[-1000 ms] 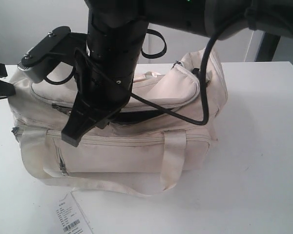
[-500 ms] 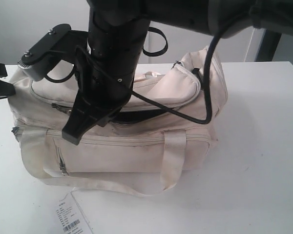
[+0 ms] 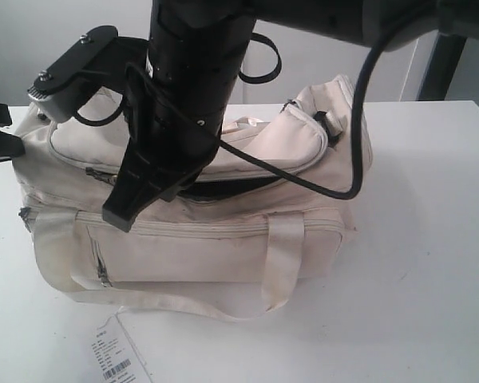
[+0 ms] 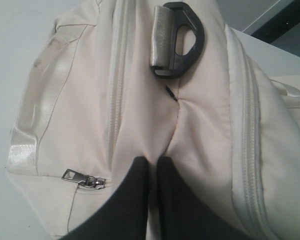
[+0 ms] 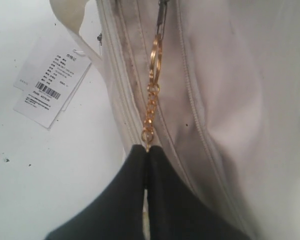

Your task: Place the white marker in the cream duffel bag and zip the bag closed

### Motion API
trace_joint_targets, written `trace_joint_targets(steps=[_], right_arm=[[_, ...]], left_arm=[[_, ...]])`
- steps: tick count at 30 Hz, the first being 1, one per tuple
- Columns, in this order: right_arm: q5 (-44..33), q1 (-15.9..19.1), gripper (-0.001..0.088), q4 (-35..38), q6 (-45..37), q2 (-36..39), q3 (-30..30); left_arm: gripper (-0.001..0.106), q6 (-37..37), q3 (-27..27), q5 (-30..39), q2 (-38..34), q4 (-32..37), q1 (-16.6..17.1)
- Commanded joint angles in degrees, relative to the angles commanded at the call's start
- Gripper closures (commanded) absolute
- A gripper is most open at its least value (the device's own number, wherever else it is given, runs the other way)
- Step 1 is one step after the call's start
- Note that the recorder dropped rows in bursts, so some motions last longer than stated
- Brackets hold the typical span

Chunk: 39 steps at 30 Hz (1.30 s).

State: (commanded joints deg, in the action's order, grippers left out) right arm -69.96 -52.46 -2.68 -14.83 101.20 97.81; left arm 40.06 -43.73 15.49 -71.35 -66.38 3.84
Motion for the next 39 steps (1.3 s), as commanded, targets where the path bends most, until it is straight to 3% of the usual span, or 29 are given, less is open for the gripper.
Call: trace_joint_targets(steps=[25,39], right_arm=[[0.0,0.0,0.0868,-2.0,0.0,-0.9,-1.3],[0.0,1.7,0.0868,-2.0,0.0,-1.8,-1.6]], left_arm=[[0.105,0.0,0.0,0.0,0.0,0.0,0.0],[0.105,0.0,0.0,-0.3,0.0,0.0,0.0]])
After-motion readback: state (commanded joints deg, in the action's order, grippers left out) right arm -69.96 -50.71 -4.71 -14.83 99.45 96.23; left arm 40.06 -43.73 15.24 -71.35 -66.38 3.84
